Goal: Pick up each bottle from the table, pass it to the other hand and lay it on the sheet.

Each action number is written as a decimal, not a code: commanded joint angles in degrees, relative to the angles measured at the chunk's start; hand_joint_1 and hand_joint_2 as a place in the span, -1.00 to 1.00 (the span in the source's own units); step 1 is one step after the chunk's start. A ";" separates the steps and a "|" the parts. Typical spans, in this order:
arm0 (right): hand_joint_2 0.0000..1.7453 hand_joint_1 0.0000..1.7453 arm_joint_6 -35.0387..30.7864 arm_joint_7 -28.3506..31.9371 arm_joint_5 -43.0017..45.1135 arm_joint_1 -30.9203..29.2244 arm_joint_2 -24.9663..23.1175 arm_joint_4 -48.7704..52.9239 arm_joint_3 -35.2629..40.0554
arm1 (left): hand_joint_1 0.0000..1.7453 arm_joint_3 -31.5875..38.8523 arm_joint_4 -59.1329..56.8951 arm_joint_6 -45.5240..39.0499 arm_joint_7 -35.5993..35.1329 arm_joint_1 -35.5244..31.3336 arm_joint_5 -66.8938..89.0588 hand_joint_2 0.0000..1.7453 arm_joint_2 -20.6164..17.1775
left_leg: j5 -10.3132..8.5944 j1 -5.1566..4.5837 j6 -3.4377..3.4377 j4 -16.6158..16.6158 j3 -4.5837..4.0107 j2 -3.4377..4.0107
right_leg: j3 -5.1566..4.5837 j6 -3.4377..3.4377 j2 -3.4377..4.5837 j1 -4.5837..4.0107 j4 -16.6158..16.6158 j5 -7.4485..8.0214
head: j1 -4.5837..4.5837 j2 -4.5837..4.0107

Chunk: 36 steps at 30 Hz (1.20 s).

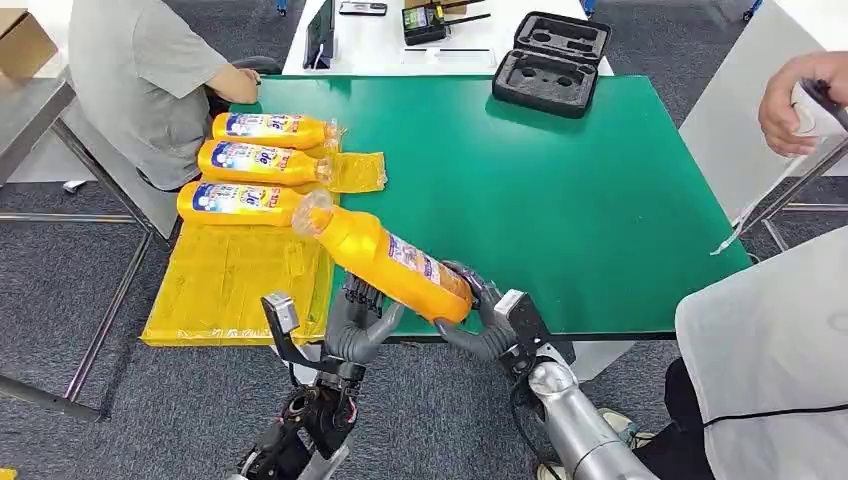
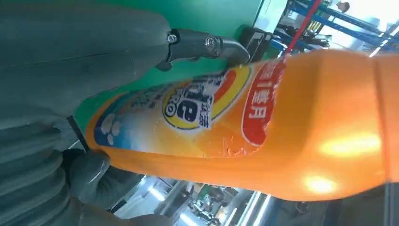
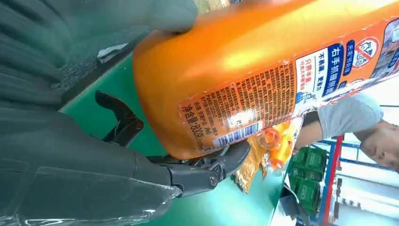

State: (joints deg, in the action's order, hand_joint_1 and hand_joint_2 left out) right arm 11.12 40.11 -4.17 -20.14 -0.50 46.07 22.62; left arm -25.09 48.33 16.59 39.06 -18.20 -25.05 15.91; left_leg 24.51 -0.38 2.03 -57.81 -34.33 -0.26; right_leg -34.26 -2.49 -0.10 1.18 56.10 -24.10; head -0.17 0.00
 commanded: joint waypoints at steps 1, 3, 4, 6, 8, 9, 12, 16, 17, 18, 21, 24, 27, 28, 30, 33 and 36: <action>1.00 1.00 1.14 -0.11 -0.59 -2.11 -2.64 -5.78 2.33 | -1.00 -0.73 -1.36 -0.65 -0.04 -1.24 1.05 1.00 -1.39 | 0.05 0.05 -0.08 0.02 0.12 0.08 | 0.11 0.08 0.07 -0.05 -0.04 -0.02 | 0.00 0.00; 1.00 1.00 1.29 -0.11 -0.82 -2.26 -3.11 -6.82 3.12 | -1.00 -0.15 -0.87 -1.23 -0.04 -1.06 1.05 1.00 -1.39 | 0.06 0.06 -0.09 0.02 0.14 0.10 | 0.12 0.08 0.09 -0.06 -0.04 -0.02 | 0.00 0.00; 1.00 1.00 1.33 -0.11 -0.90 -2.39 -3.23 -7.16 3.34 | -1.00 0.00 -0.72 -1.37 -0.05 -0.97 1.05 1.00 -1.41 | 0.12 0.10 -0.14 0.02 0.28 0.16 | 0.25 0.14 0.14 -0.11 -0.05 -0.06 | 0.00 0.00; 1.00 1.00 1.09 -0.11 -1.03 -2.50 -3.25 -7.42 3.66 | -1.00 0.25 -0.45 -1.62 -0.05 -0.80 1.06 1.00 -1.40 | 0.03 0.04 -0.06 0.03 0.10 0.09 | 0.07 0.06 0.09 -0.04 -0.03 0.00 | 0.00 0.00; 1.00 1.00 1.17 -0.11 -0.99 -2.93 -3.30 -8.02 3.77 | -1.00 0.42 -0.26 -1.78 -0.01 -0.70 1.09 1.00 -1.49 | 0.09 0.08 -0.11 0.02 0.20 0.13 | 0.18 0.11 0.12 -0.08 -0.03 -0.04 | 0.00 0.00; 1.00 1.00 1.17 -0.11 -0.99 -2.93 -3.30 -8.02 3.77 | -1.00 0.42 -0.26 -1.78 -0.01 -0.70 1.09 1.00 -1.49 | 0.07 0.06 -0.09 0.01 0.16 0.12 | 0.14 0.09 0.11 -0.06 -0.03 -0.03 | 0.00 0.00; 1.00 1.00 1.20 -0.11 -0.73 -3.35 -3.14 -8.26 3.71 | -1.00 0.34 0.11 -1.90 0.17 -0.51 1.41 1.00 -1.56 | 0.07 0.05 -0.10 0.01 0.15 0.14 | 0.12 0.10 0.14 -0.05 -0.02 -0.02 | 0.00 0.00; 1.00 1.00 1.11 -0.11 -0.56 -3.21 -2.79 -8.10 3.60 | -1.00 0.35 0.15 -2.00 0.22 -0.40 1.50 1.00 -1.58 | 0.07 0.06 -0.10 0.01 0.14 0.10 | 0.14 0.10 0.10 -0.06 -0.02 -0.03 | 0.00 0.00; 1.00 1.00 1.03 -0.11 -0.48 -2.97 -2.65 -7.83 3.67 | -1.00 0.31 0.17 -2.01 0.36 -0.39 1.65 1.00 -1.60 | 0.11 0.09 -0.15 0.01 0.24 0.15 | 0.22 0.15 0.14 -0.09 -0.02 -0.05 | 0.00 0.00; 1.00 1.00 0.96 -0.11 -0.51 -2.89 -2.62 -7.78 3.72 | -1.00 0.23 0.19 -1.95 0.40 -0.41 1.74 1.00 -1.61 | 0.09 0.07 -0.13 0.01 0.19 0.10 | 0.18 0.13 0.09 -0.07 -0.02 -0.05 | 0.00 0.00; 1.00 1.00 0.48 -0.11 -0.63 -2.57 -2.41 -7.36 4.12 | -0.90 -0.01 0.14 -1.91 0.75 -0.34 2.19 1.00 -1.57 | 0.06 0.05 -0.09 0.01 0.11 0.06 | 0.10 0.09 0.06 -0.05 -0.02 -0.03 | 0.00 0.00; 1.00 1.00 0.42 -0.11 -0.44 -2.70 -2.24 -7.28 4.24 | 0.94 -0.06 -0.12 -1.64 0.78 -0.31 2.16 1.00 -1.43 | 0.05 0.04 -0.09 0.02 0.12 0.07 | 0.11 0.09 0.06 -0.05 -0.03 -0.02 | 0.00 0.00; 1.00 1.00 0.10 -0.11 -0.59 -2.90 -1.99 -7.46 4.57 | 1.00 0.05 -0.41 -1.52 0.94 -0.37 2.10 1.00 -1.28 | 0.10 0.09 -0.13 0.00 0.22 0.11 | 0.20 0.14 0.09 -0.09 -0.03 -0.05 | 0.00 0.00; 1.00 1.00 -0.27 -0.11 -0.76 -2.93 -1.87 -7.29 4.79 | 1.00 0.05 -0.15 -1.02 0.94 -0.26 2.09 1.00 -1.31 | 0.07 0.07 -0.11 0.01 0.18 0.08 | 0.17 0.11 0.07 -0.07 -0.03 -0.04 | 0.00 0.00; 1.00 1.00 -0.34 -0.11 -0.67 -2.81 -1.95 -7.03 4.95 | 1.00 0.14 -0.22 -0.77 0.94 -0.20 2.05 1.00 -1.28 | 0.04 0.04 -0.08 0.03 0.11 0.05 | 0.10 0.08 0.04 -0.04 -0.03 -0.02 | 0.00 0.00; 1.00 1.00 -0.85 -0.11 -0.85 -2.65 -1.95 -6.78 5.49 | 1.00 0.29 0.01 -0.27 0.94 -0.20 2.26 1.00 -1.29 | 0.15 0.12 -0.17 -0.03 0.27 0.12 | 0.27 0.17 0.10 -0.12 -0.02 -0.09 | 0.00 0.00; 1.00 1.00 -0.96 -0.11 -0.59 -2.78 -1.96 -6.91 5.41 | 1.00 0.32 0.15 0.18 0.94 -0.16 2.34 1.00 -1.28 | 0.15 0.12 -0.17 -0.03 0.27 0.10 | 0.27 0.17 0.09 -0.13 -0.01 -0.10 | 0.00 0.00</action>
State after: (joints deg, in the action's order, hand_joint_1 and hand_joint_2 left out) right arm 10.82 40.19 -4.66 -20.47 -3.15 41.86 25.35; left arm -23.65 49.16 15.34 40.13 -17.17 -23.15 15.89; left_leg 24.51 -0.38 2.03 -57.81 -34.33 -0.27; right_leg -34.26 -2.49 -0.10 1.18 56.09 -24.10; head -0.17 0.00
